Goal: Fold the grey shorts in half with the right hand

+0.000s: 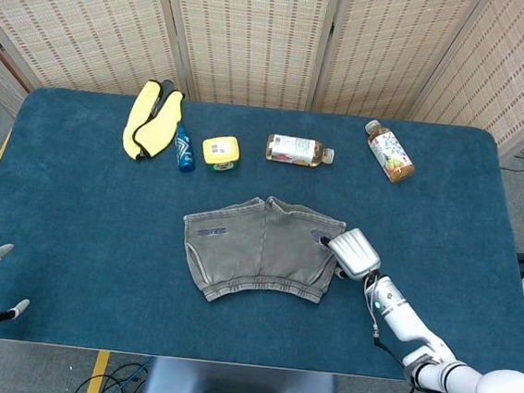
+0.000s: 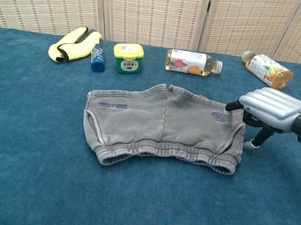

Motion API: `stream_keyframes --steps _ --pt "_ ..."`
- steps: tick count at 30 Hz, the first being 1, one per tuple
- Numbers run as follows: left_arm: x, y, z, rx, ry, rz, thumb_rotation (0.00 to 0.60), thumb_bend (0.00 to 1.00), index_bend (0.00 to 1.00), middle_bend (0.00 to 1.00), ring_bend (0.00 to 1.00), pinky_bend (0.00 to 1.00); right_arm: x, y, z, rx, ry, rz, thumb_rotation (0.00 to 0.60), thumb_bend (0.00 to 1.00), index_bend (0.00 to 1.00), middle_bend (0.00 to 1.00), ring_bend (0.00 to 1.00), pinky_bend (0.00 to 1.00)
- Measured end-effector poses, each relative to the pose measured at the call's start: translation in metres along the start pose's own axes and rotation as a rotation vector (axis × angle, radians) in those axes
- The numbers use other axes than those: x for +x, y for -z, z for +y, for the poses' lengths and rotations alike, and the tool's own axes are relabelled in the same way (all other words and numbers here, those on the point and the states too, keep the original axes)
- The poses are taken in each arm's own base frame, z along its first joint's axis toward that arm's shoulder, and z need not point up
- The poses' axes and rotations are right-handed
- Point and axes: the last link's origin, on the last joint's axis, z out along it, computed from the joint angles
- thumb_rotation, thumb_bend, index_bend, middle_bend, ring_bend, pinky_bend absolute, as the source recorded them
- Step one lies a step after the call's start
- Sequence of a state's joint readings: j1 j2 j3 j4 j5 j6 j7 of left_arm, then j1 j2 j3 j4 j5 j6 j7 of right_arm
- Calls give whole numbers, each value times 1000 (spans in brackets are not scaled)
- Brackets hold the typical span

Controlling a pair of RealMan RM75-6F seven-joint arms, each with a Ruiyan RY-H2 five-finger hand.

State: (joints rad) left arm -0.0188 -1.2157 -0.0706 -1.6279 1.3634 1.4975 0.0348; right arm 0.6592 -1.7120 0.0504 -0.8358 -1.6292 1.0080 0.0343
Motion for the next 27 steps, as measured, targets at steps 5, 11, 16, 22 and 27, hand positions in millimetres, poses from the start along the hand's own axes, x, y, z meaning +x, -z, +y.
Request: stream_keyframes --steps 5,11,16,22,27 --pt "0 0 -2 5 0 -1 600 168 183 214 180 337 -1 -4 -4 11 -2 -5 600 238 432 995 998 982" --pt "-2 1 -2 4 2 -4 600 168 182 215 180 337 -4 -3 -3 15 3 -33 600 393 508 996 998 982" --pt "-1 1 -2 5 3 -1 600 168 183 214 180 337 -3 1 -2 18 4 -31 600 466 576 998 998 982" --pt "4 0 1 -4 3 11 600 168 182 214 180 337 3 20 11 18 19 -16 600 480 587 998 998 982" --pt "5 0 6 -15 7 13 600 168 183 214 180 337 8 50 30 -4 32 -13 600 480 587 998 999 982"
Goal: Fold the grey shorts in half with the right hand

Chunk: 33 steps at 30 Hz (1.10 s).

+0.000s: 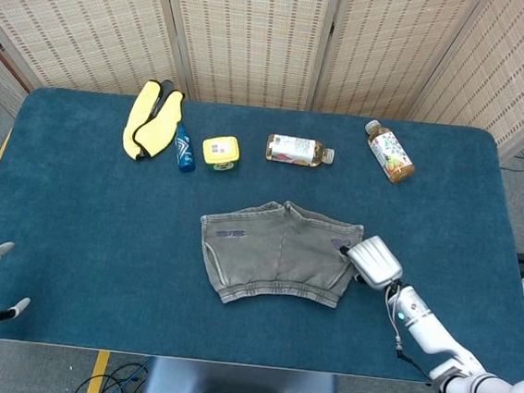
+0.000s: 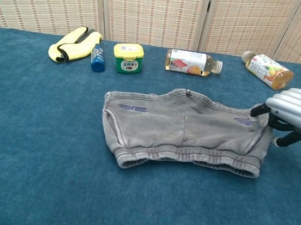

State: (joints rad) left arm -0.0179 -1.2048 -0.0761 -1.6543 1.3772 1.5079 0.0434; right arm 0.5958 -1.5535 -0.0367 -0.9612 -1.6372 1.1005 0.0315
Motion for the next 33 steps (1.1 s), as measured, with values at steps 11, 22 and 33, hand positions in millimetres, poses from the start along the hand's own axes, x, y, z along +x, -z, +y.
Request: stream_keyframes --steps 11,22,33 --pt "1 -3 13 -34 4 1 600 168 183 214 180 337 16 74 36 -96 22 31 600 480 587 997 999 982" --pt "2 -1 6 -19 10 6 600 168 182 214 180 337 39 28 -1 5 -12 161 600 480 587 997 998 982" --pt "2 6 -14 32 7 0 600 168 183 214 180 337 53 -34 -51 159 -26 234 600 480 587 997 999 982"
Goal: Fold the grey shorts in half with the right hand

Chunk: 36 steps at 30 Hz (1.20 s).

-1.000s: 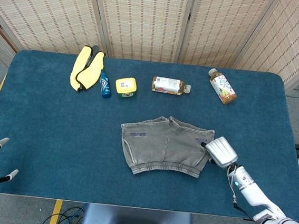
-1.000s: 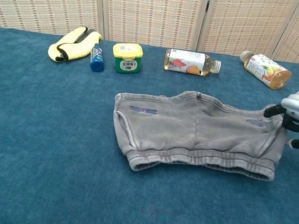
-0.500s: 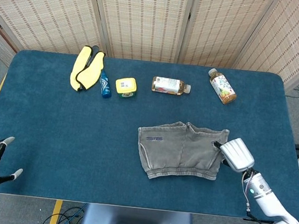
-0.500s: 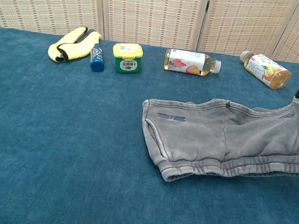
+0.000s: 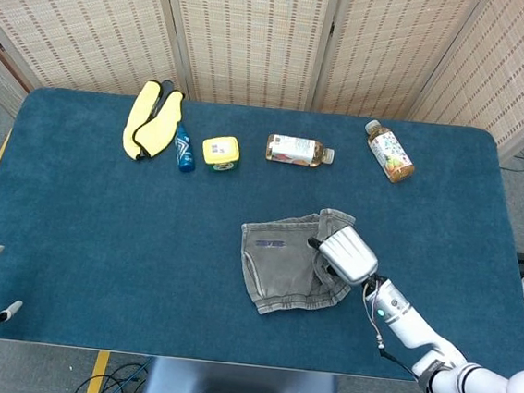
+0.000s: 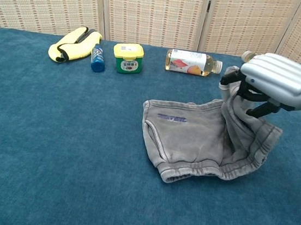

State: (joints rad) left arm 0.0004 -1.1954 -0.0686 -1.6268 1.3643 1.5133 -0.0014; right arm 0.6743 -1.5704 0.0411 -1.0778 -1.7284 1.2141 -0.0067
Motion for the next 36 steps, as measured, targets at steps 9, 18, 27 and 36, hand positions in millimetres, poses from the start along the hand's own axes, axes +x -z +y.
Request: stream_keyframes --steps 9,18,27,36 --pt "-2 -1 -3 1 0 -5 600 168 182 215 180 337 -3 -35 -31 99 -35 15 600 480 587 997 998 982" --pt "-3 -1 -3 1 0 -8 600 168 182 214 180 337 -10 -53 -63 160 -62 6 600 480 587 997 999 982" --pt "-2 3 -6 9 0 -11 600 168 183 214 180 337 -22 -66 -83 153 -63 -39 600 475 579 994 998 982" --pt "-1 5 -8 14 2 -9 600 168 182 214 180 337 -27 -76 -101 118 -72 -75 600 351 140 955 981 982"
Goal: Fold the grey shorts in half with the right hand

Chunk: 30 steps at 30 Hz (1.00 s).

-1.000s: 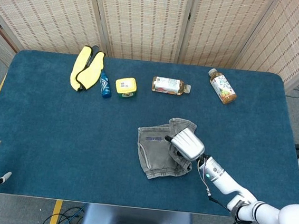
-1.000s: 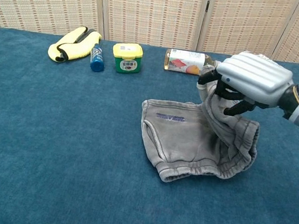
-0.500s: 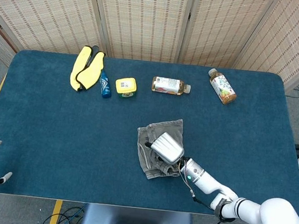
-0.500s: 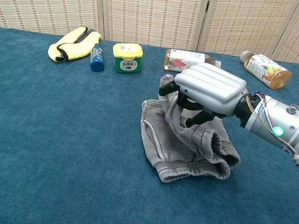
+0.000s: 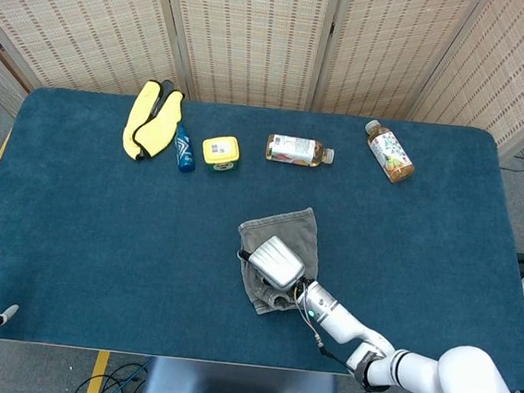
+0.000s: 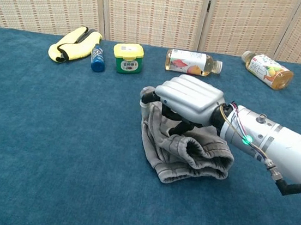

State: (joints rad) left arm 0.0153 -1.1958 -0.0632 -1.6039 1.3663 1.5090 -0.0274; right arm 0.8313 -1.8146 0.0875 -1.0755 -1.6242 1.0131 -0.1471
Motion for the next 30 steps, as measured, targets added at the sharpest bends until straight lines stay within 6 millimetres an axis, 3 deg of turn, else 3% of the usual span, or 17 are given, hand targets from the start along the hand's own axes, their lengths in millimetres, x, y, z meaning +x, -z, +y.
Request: stream_keyframes --steps 2,7,15,18,20,22,24,30 --pt "0 1 -1 1 0 1 600 168 182 214 180 337 1 -1 -4 -14 -4 -4 600 259 35 948 977 982" --pt "1 1 -1 2 3 4 600 168 182 214 180 337 6 2 -4 -59 -22 1 600 161 0 936 965 982" --pt "5 -2 2 -13 6 20 600 168 182 214 180 337 29 22 20 -150 -16 58 600 166 0 914 927 982" --pt "8 -5 4 -20 8 32 600 168 182 214 180 337 40 39 37 -203 -10 79 600 238 11 883 894 979" --pt "8 -6 5 -24 10 35 600 168 182 214 180 337 48 54 48 -244 -6 90 600 293 74 844 855 967" --pt "9 -8 6 -29 10 36 600 168 183 214 180 337 54 67 58 -280 -3 95 600 384 139 776 791 901" --pt "9 -9 9 -43 10 33 600 168 183 214 180 337 57 83 69 -323 -1 93 600 448 142 694 701 771" --pt "7 -14 18 -77 11 22 600 168 183 214 180 337 75 157 100 -468 -10 51 600 475 135 386 345 414"
